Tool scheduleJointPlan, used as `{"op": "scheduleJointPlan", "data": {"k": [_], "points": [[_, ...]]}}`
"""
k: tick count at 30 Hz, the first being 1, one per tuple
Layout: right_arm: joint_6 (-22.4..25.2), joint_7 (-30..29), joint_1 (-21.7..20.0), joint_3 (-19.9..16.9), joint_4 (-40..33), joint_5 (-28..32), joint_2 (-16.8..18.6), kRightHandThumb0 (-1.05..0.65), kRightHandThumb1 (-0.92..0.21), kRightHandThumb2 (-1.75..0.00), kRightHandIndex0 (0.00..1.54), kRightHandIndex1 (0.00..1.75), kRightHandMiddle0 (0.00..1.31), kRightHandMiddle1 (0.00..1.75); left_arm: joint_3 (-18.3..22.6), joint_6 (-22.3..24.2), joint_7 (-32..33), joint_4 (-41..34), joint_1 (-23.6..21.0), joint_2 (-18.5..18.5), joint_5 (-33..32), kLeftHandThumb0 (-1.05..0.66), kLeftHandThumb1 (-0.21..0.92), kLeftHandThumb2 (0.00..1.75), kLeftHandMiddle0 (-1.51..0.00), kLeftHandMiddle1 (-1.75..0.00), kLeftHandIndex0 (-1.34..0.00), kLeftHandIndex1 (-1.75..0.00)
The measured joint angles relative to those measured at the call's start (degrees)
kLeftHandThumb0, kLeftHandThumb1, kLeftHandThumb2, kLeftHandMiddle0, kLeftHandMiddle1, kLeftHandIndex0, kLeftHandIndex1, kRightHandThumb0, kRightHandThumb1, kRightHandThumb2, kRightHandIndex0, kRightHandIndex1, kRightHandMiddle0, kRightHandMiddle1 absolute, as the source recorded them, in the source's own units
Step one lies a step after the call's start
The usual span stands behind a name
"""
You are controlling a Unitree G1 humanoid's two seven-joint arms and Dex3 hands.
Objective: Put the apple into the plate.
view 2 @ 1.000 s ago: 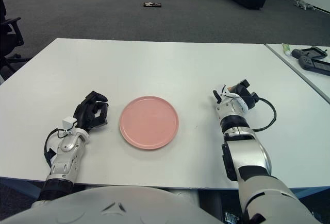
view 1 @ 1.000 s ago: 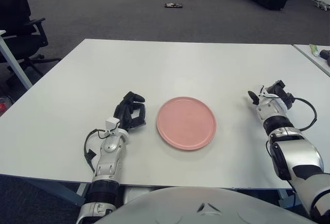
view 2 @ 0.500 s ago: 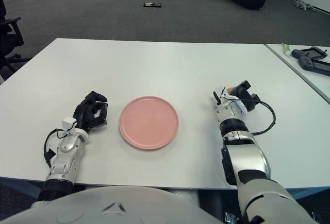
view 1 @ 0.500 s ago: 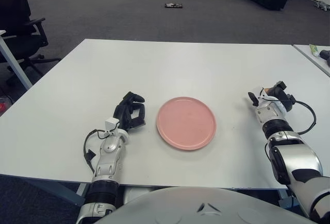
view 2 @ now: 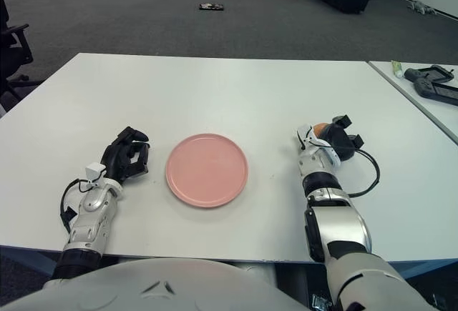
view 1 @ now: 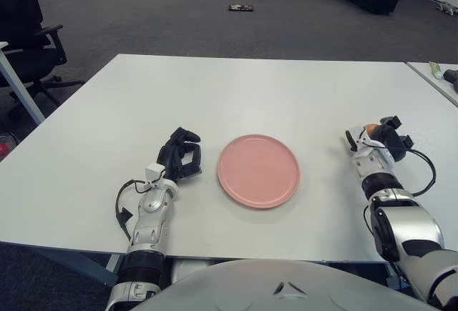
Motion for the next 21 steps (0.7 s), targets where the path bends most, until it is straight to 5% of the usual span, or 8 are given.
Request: {"op": "scheduleJointPlan", "data": {"k": [7,21], "points": [[-4.9,-6.6,2.8,-2.4,0.0,1.7,1.4,-0.02,-0.14,-1.52,0.71,1.73,0.56,1.71,0.4,-0.1,-0.2,0.0,0.0,0.0,-0.1,-0.45,0.42,1.19,-1.2,-1.75,-0.53,-1.75],[-10.2,-12.5,4.7,-3.3,-0.1,3.2,2.5,0.0,0.03,-1.69,0.9,1.67,0.64,1.75,1.4,1.4,-0.1,-1.1,0.2,0.0,-0.9,-0.45,0.42,1.19,-1.2,-1.75,-0.53,-1.75]]}}
